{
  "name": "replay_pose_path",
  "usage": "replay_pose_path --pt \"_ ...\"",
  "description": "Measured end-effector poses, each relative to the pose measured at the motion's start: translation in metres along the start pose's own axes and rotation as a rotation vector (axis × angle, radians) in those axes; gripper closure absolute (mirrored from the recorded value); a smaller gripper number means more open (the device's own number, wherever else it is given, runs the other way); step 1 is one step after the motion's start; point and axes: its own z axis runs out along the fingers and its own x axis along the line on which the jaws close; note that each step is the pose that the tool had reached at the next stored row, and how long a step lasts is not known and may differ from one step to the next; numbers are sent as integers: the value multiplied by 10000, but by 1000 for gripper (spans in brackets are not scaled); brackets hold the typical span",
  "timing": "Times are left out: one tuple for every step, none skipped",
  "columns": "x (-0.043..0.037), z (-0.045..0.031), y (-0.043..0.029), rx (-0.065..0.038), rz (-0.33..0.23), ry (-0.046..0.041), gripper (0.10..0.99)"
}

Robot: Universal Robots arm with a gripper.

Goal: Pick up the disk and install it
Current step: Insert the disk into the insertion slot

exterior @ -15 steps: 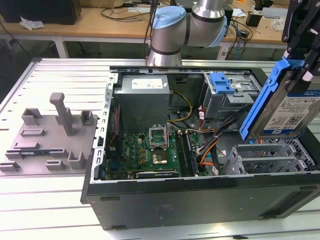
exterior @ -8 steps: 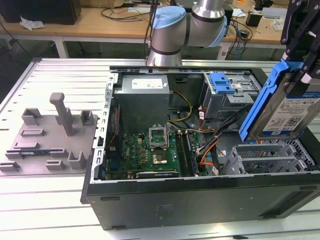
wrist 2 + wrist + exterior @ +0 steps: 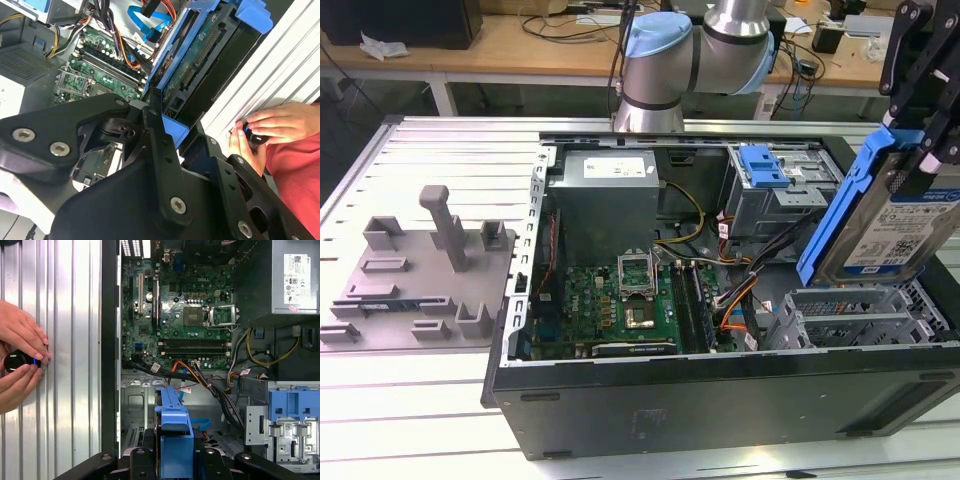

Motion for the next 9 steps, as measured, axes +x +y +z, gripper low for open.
replay_pose_path --pt "1 4 0 -1 -1 1 722" --pt "2 12 -1 0 -4 0 722" --pt "3 17 -1 0 -6 0 722" --pt "4 22 -3 0 -10 1 722" --pt "4 25 -4 0 -13 0 722" --pt "5 30 -6 0 -18 0 722" --pt "5 34 -7 -1 -22 0 722" --pt "5 38 -8 0 -25 1 722" --pt "6 42 -8 0 -26 0 722"
